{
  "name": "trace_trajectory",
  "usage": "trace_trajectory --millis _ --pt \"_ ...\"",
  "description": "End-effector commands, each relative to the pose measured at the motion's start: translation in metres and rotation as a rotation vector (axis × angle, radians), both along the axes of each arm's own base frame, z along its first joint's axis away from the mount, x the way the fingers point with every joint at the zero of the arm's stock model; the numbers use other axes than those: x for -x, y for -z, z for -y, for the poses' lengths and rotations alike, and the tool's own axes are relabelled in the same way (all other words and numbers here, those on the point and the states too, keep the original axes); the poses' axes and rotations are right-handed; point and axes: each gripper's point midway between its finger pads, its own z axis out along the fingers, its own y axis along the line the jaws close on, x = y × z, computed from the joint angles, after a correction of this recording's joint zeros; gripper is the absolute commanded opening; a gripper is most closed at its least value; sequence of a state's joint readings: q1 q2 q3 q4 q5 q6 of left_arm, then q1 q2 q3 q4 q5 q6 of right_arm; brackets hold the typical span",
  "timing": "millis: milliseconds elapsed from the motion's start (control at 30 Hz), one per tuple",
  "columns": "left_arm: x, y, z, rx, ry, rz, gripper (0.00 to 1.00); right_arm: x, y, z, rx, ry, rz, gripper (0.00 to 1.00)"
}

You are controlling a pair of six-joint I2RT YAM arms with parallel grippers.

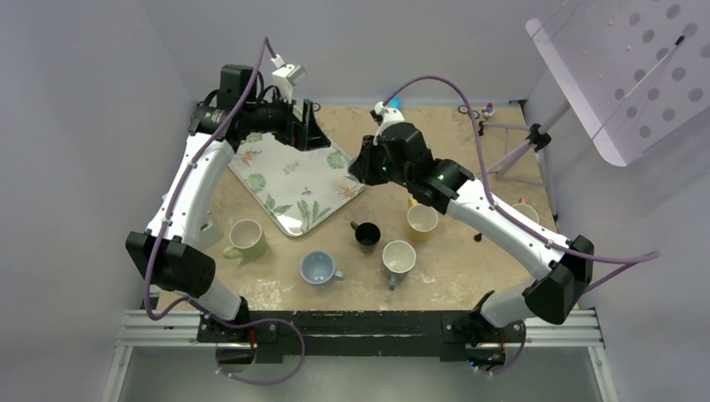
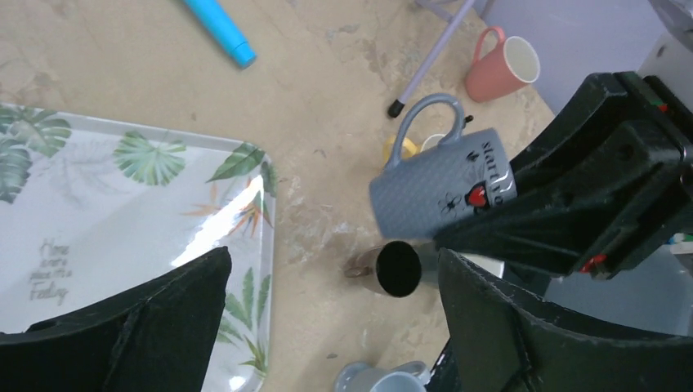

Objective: Turn the mug right side up

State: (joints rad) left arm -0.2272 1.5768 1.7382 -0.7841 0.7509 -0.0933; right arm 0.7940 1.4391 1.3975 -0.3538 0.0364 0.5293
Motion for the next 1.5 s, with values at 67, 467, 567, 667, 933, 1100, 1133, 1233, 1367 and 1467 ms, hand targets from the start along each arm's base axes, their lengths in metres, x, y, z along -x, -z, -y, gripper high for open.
trace_trajectory --millis 67,467,567,667,933,1100,1133,1233,1367,1467 --pt "-0.006 0.027 -0.028 -0.19 -0.057 0.021 1.0 0.008 0.008 0.099 0.308 0.31 -0.045 0.0" --pt "0.004 0.084 -0.079 -0.454 -0.16 0.012 1.0 0.108 0.095 0.197 0.392 0.504 -0.417 0.0" --pt "0.007 0.083 -0.08 -0.454 -0.159 0.019 1.0 0.112 0.123 0.195 0.326 0.505 -0.455 0.0" --pt "0.012 0.081 -0.082 -0.457 -0.161 0.027 1.0 0.112 0.153 0.198 0.272 0.524 -0.495 0.0" --pt "0.025 0.08 -0.089 -0.469 -0.162 0.046 1.0 0.101 0.21 0.209 0.259 0.571 -0.55 0.0" --pt "0.031 0.08 -0.092 -0.476 -0.164 0.063 1.0 0.097 0.221 0.207 0.289 0.536 -0.57 0.07" --pt "0.032 0.08 -0.093 -0.477 -0.164 0.065 1.0 0.097 0.221 0.208 0.3 0.536 -0.573 0.13" --pt "0.034 0.083 -0.094 -0.481 -0.162 0.064 1.0 0.094 0.215 0.208 0.303 0.534 -0.559 0.22" --pt "0.036 0.085 -0.095 -0.481 -0.161 0.062 1.0 0.089 0.196 0.21 0.292 0.546 -0.527 0.42" --pt "0.038 0.082 -0.094 -0.476 -0.16 0.067 1.0 0.087 0.179 0.214 0.295 0.559 -0.496 0.55"
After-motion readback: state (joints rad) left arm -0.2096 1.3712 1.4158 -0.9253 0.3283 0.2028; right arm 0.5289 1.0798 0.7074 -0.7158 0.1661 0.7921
